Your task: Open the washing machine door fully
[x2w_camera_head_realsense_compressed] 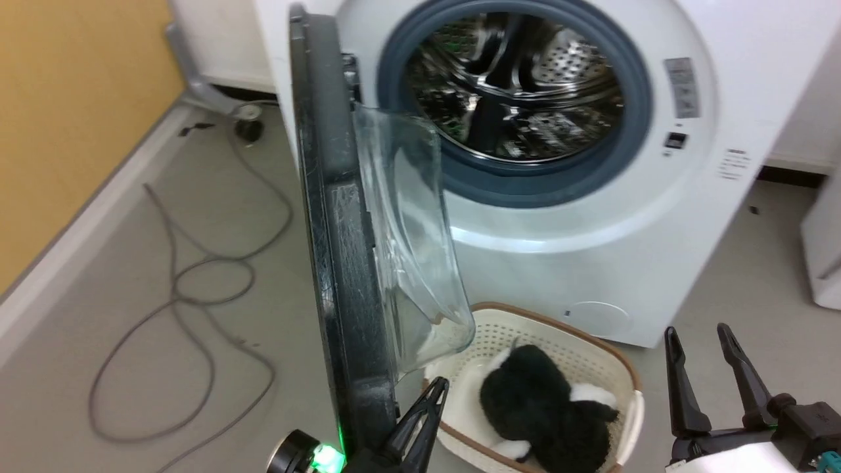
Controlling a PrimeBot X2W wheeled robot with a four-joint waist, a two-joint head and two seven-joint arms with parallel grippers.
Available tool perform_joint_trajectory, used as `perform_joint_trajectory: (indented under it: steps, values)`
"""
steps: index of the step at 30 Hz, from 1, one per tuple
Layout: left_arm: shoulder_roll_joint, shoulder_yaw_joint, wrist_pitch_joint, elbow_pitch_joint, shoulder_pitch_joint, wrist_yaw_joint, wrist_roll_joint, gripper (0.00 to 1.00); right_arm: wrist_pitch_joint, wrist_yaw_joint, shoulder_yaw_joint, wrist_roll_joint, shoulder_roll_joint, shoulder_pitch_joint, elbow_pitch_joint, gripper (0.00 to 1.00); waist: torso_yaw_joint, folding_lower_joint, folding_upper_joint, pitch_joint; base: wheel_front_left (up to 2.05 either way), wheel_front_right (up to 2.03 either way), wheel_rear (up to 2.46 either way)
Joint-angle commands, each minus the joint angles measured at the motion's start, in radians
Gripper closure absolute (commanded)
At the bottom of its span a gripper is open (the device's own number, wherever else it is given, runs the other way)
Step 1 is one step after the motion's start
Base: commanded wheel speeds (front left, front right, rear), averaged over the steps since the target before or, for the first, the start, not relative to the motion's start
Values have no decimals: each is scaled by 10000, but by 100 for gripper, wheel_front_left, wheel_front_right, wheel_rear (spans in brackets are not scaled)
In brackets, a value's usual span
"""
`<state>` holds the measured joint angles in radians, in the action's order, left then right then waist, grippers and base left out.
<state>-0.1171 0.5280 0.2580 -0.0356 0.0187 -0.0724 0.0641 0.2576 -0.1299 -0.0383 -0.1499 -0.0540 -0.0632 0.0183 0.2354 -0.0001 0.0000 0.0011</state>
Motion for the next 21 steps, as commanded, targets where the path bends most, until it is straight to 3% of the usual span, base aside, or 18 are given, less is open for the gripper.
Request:
perform_joint_trajectory:
  steps: [1,21]
  values:
    - [-150,-177,38,-25,100,-123,36,100,42,-8,11,-32,37,-119,-18,0,316,1,0,49,0,0,0]
    - [-646,-1702,38,494,600,-968,299,100,42,-8,6,-65,37,-14,1,0,2528,1,0,545,0,0,0]
